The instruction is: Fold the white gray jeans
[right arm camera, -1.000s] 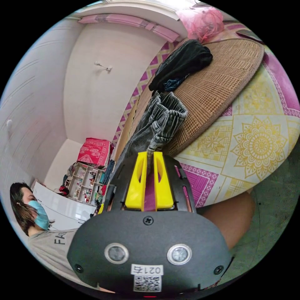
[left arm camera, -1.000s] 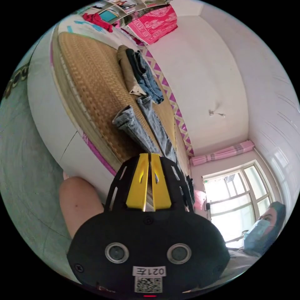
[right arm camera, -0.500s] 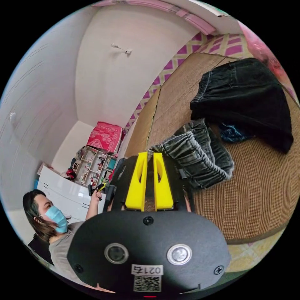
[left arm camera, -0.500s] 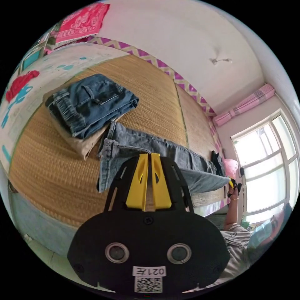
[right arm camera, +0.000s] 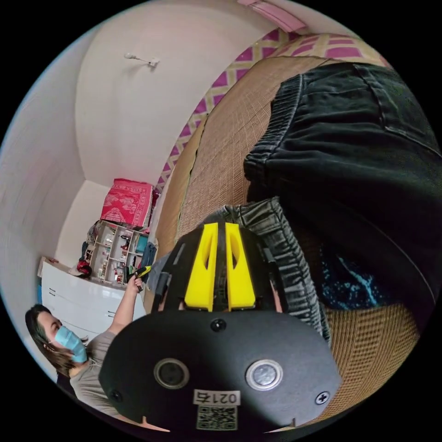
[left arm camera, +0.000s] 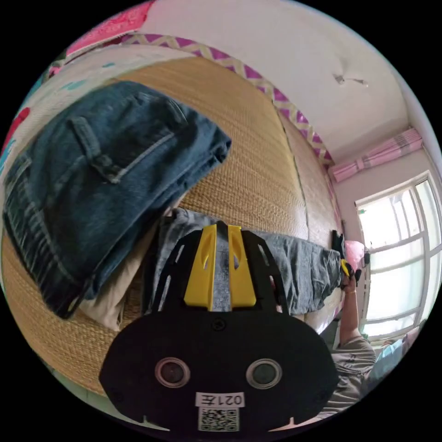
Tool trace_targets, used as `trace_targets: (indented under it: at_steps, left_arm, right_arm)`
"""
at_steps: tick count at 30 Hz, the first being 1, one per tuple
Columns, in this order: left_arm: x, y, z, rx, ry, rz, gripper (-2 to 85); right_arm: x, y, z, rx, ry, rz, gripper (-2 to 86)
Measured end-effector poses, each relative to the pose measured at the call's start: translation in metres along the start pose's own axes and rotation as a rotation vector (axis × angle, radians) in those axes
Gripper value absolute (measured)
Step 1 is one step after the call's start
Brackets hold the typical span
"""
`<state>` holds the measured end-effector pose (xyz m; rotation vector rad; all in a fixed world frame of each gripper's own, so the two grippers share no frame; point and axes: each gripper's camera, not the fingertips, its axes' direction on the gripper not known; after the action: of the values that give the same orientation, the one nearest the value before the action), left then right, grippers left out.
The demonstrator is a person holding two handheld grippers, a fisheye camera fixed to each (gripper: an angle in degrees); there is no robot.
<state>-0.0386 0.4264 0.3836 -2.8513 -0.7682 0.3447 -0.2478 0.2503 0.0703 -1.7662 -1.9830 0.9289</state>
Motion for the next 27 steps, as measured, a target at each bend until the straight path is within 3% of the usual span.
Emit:
trace_targets:
  at_steps: [3, 8, 11, 13, 15, 17, 19, 21, 23, 24, 25, 26, 27]
  left_arm:
    - [-0.012, 0.026, -0.024, 0.044, 0.104, 0.026, 1.2]
    - [0.006, 0.077, -0.011, -0.054, 0.027, 0.162, 3.9]
    - [0.011, 0.099, 0.025, -0.176, -0.101, 0.227, 1.7]
    - [-0.002, 0.104, 0.02, -0.1, -0.05, 0.188, -0.3]
    - [-0.009, 0.102, 0.018, -0.121, -0.039, 0.127, -0.7]
    - [-0.003, 0.103, 0.015, -0.142, -0.106, 0.151, -0.9]
    - [0.014, 0.107, 0.012, -0.147, -0.239, 0.203, -0.9]
    - [0.036, 0.115, 0.007, -0.047, -0.27, 0.296, -0.9]
    - [0.059, 0.125, 0.011, 0.016, -0.17, 0.432, -1.0]
    - [0.066, 0.128, 0.023, -0.013, -0.163, 0.475, -1.0]
    - [0.059, 0.126, 0.044, -0.112, -0.277, 0.426, -1.0]
    - [0.054, 0.128, 0.046, -0.116, -0.266, 0.429, -1.0]
    - [0.038, 0.128, 0.036, -0.081, -0.22, 0.367, -0.9]
  right_arm:
    - [-0.033, 0.028, -0.022, 0.025, -0.046, -0.119, 0.9]
    - [-0.115, 0.097, -0.012, -0.03, -0.044, -0.404, -0.5]
    - [-0.16, 0.146, 0.032, -0.114, 0.192, -0.596, -0.8]
    - [-0.159, 0.172, 0.088, -0.269, 0.429, -0.635, -0.9]
    - [-0.151, 0.187, 0.105, -0.276, 0.47, -0.666, -1.0]
    - [-0.154, 0.182, 0.11, -0.34, 0.472, -0.603, -1.0]
    - [-0.177, 0.188, 0.122, -0.405, 0.605, -0.653, -1.0]
    - [-0.195, 0.197, 0.124, -0.329, 0.675, -0.708, -1.0]
    - [-0.212, 0.204, 0.113, -0.138, 0.59, -0.743, -1.0]
    - [-0.218, 0.208, 0.108, -0.026, 0.501, -0.766, -1.0]
    - [-0.215, 0.207, 0.113, 0.033, 0.537, -0.75, -1.0]
    - [-0.209, 0.204, 0.122, 0.018, 0.613, -0.725, -1.0]
    - [-0.185, 0.195, 0.15, -0.14, 0.817, -0.669, -1.0]
